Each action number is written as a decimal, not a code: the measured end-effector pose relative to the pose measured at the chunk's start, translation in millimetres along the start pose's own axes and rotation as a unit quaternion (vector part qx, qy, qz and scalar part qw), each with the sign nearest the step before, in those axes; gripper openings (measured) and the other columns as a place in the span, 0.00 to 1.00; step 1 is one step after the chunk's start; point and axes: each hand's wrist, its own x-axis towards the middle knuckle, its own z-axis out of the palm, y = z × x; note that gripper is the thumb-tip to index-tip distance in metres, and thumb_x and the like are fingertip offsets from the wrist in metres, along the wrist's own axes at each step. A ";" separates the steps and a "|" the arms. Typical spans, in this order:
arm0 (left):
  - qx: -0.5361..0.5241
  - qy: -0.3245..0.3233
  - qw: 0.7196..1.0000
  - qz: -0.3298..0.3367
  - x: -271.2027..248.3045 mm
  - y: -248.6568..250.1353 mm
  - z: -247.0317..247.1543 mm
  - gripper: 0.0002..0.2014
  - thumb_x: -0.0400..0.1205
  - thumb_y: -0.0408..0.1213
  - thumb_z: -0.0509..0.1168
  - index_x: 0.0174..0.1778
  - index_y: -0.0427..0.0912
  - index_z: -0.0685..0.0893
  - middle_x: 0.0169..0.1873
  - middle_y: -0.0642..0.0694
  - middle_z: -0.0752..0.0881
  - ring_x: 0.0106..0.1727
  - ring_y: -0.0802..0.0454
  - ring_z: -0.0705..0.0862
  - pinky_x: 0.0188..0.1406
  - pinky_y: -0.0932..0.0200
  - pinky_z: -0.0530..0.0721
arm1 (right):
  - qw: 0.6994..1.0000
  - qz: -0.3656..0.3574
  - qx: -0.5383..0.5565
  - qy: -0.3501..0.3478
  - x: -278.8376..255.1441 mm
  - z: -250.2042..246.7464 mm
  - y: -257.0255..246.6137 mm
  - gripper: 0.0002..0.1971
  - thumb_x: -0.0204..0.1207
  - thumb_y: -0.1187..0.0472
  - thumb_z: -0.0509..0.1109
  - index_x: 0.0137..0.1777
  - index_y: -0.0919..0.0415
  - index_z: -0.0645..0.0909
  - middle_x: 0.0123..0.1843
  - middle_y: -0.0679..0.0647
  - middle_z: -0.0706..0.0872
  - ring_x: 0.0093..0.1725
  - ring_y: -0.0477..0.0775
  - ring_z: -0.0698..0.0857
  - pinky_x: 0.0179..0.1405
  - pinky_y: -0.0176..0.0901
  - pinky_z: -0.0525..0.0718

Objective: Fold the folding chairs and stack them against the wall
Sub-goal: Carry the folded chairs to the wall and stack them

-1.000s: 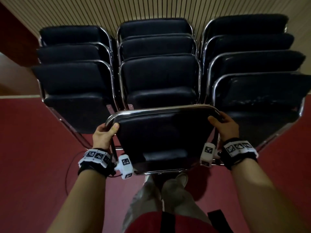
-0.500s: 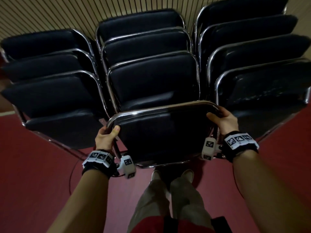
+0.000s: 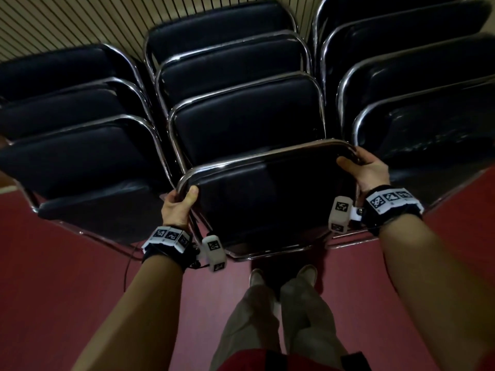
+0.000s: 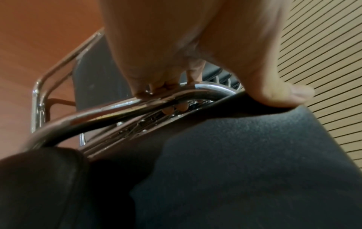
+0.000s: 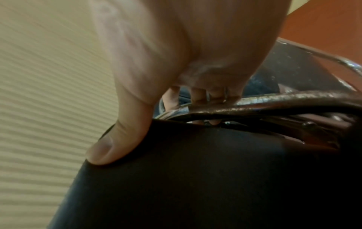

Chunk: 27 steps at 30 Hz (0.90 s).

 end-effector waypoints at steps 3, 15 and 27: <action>-0.012 -0.031 0.999 -0.002 -3.2 9.3 10.0 0.37 0.67 0.54 0.83 0.68 0.40 0.83 0.61 0.43 0.89 0.60 0.47 0.89 0.66 0.49 0.85 | 1.000 -0.001 -0.001 0.021 1.1 -0.8 1.6 0.15 0.65 0.53 0.85 0.51 0.44 0.90 0.51 0.52 0.93 0.54 0.58 0.91 0.63 0.59 0.87; -0.020 -0.049 0.998 -0.019 -12.8 19.7 15.8 0.14 0.79 0.42 0.76 0.54 0.47 0.80 0.51 0.49 0.86 0.54 0.51 0.87 0.62 0.54 0.83 | 0.995 0.001 -0.101 0.002 6.6 1.2 6.7 0.26 0.76 0.42 0.73 0.72 0.47 0.77 0.63 0.48 0.87 0.61 0.52 0.85 0.61 0.45 0.82; -0.024 -0.068 0.995 -0.066 2.2 27.8 10.3 0.34 0.76 0.51 0.77 0.75 0.46 0.72 0.66 0.40 0.84 0.65 0.40 0.85 0.71 0.39 0.81 | 0.995 0.048 -0.085 0.017 18.4 26.4 -11.3 0.39 0.76 0.42 0.75 0.84 0.50 0.66 0.69 0.45 0.78 0.65 0.47 0.79 0.61 0.36 0.73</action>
